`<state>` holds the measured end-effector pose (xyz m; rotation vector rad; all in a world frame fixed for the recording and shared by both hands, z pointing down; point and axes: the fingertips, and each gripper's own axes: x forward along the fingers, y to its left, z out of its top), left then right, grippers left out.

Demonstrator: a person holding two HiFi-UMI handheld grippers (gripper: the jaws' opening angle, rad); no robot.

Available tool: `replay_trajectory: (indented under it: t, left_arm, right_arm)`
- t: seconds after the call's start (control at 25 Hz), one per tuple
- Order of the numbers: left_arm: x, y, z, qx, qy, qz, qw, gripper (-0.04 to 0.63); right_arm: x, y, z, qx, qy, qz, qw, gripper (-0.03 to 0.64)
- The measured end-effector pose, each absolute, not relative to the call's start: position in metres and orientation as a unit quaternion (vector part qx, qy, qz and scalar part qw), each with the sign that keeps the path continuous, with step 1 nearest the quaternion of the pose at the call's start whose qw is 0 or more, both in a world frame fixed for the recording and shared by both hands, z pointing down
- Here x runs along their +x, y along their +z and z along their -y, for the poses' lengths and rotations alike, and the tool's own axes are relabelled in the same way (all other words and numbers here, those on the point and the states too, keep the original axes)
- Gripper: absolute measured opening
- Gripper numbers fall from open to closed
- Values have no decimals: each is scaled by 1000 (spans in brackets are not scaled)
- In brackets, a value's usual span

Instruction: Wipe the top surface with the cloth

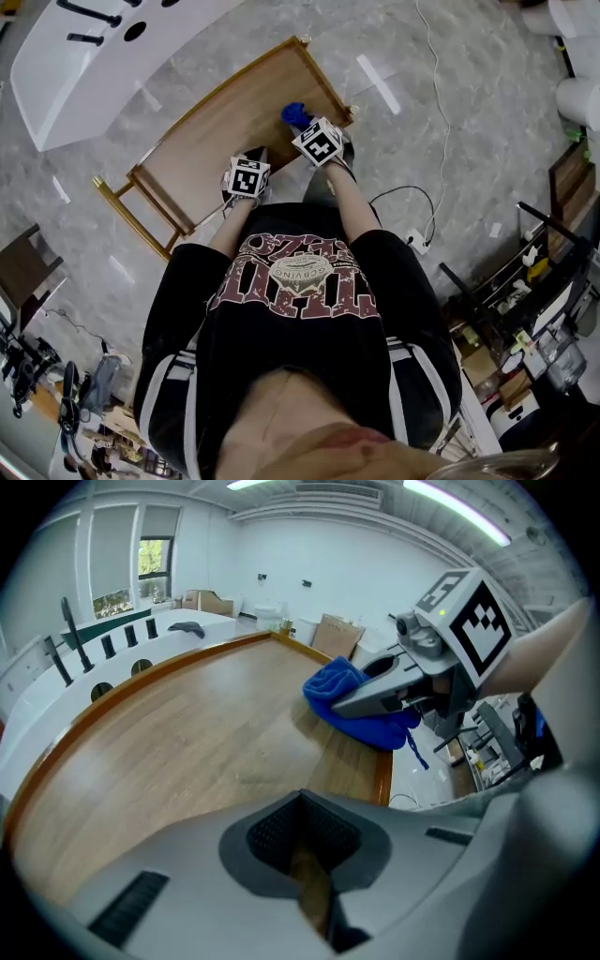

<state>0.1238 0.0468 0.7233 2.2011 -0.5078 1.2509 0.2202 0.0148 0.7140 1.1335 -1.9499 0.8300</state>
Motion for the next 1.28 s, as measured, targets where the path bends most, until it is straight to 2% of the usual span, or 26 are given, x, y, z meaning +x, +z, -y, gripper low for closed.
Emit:
replay_trajectory:
  t: [0.44, 1.28]
  left_arm:
    - [124, 721, -48, 826, 474, 177, 250, 46]
    - [124, 722, -47, 825, 462, 191, 264, 46]
  right_arm:
    - [262, 710, -23, 483, 332, 725, 362, 58]
    - [310, 710, -32, 513, 285, 682, 436, 58]
